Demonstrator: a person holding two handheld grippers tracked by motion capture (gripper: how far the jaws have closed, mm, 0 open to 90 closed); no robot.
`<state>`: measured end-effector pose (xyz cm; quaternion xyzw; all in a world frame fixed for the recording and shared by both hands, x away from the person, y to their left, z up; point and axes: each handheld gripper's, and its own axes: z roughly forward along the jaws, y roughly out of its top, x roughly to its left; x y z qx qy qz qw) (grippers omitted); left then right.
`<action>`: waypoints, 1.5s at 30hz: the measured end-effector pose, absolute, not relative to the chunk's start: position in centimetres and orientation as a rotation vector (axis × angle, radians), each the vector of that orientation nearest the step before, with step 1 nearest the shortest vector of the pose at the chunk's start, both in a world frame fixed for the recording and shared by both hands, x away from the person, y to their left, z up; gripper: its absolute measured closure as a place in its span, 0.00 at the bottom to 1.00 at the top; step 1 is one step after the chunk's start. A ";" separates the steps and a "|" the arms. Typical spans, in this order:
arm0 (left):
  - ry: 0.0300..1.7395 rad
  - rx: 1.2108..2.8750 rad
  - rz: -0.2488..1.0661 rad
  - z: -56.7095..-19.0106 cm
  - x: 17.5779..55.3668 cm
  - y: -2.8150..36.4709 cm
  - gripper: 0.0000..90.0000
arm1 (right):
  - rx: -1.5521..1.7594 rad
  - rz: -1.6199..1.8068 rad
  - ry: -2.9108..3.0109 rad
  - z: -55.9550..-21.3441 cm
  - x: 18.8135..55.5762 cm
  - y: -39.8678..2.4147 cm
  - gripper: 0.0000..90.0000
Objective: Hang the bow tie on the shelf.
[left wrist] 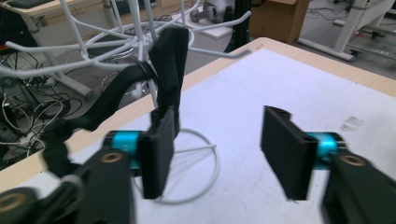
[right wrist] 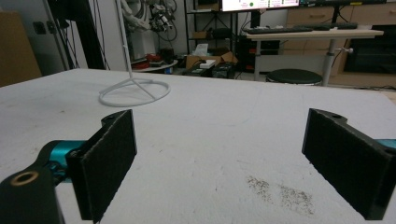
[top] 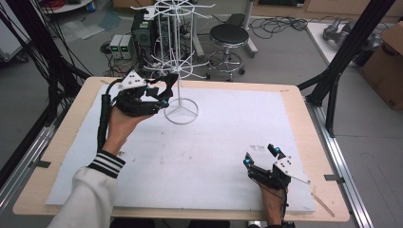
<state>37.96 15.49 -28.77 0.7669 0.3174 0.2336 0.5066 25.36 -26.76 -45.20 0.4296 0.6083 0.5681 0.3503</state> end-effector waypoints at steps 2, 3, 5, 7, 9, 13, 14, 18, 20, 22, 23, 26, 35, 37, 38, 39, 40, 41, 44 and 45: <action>0.755 1.842 0.564 -29.2 37.2 16.2 0.37 | 1.116 1.471 1.576 -45.2 25.3 -26.8 0.10; 0.734 1.847 0.550 -29.6 36.8 16.6 0.32 | 1.104 1.467 1.574 -45.2 25.3 -26.7 0.10; 0.689 1.868 0.521 -30.4 36.1 17.7 0.20 | 1.097 1.466 1.577 -45.2 25.3 -26.7 0.10; 0.656 1.846 0.506 -31.0 35.5 18.8 0.17 | 1.108 1.471 1.574 -45.2 25.3 -26.7 0.10; 0.642 1.817 0.505 -31.6 35.0 19.8 0.12 | 1.101 1.471 1.573 -45.2 25.3 -26.8 0.10; 0.654 1.767 0.529 -33.2 33.9 21.9 0.09 | 1.101 1.468 1.578 -45.2 25.3 -26.7 0.10; 0.654 1.767 0.529 -33.2 33.9 21.9 0.09 | 1.103 1.468 1.577 -45.2 25.3 -26.7 0.10; 0.683 1.720 0.557 -35.0 32.9 24.2 0.09 | 1.103 1.467 1.575 -45.2 25.3 -26.7 0.10; 0.685 1.715 0.559 -36.0 32.4 25.1 0.08 | 1.106 1.465 1.569 -45.2 25.2 -26.7 0.10; 0.689 1.721 0.568 -37.0 32.0 25.7 0.08 | 1.106 1.466 1.565 -45.2 25.2 -26.7 0.10; 0.717 1.716 0.596 -38.4 31.5 26.5 0.08 | 1.093 1.465 1.562 -45.2 25.1 -26.6 0.10; 0.741 1.693 0.615 -39.4 31.1 27.1 0.08 | 1.091 1.463 1.562 -45.2 25.1 -26.6 0.10; 0.779 1.577 0.665 -43.0 29.5 29.2 0.08 | 1.100 1.463 1.559 -45.2 25.1 -26.6 0.10; 0.795 1.565 0.684 -43.5 29.3 29.2 0.08 | 1.098 1.464 1.558 -45.2 25.1 -26.7 0.10; 0.795 1.565 0.684 -43.5 29.3 29.2 0.08 | 1.101 1.463 1.558 -45.2 25.1 -26.6 0.10; 0.800 1.534 0.680 -44.0 29.2 29.1 0.08 | 1.099 1.462 1.558 -45.2 25.1 -26.7 0.10; 0.800 1.534 0.680 -44.0 29.2 29.1 0.08 | 1.099 1.462 1.558 -45.2 25.1 -26.7 0.10; 0.791 1.510 0.681 -44.3 29.0 29.1 0.08 | 1.100 1.462 1.556 -45.2 25.1 -26.7 0.10; 0.782 1.485 0.689 -44.7 28.8 29.0 0.08 | 1.098 1.463 1.554 -45.2 25.1 -26.7 0.10; 0.784 1.473 0.689 -45.2 28.6 28.9 0.08 | 1.099 1.465 1.554 -45.2 25.1 -26.7 0.10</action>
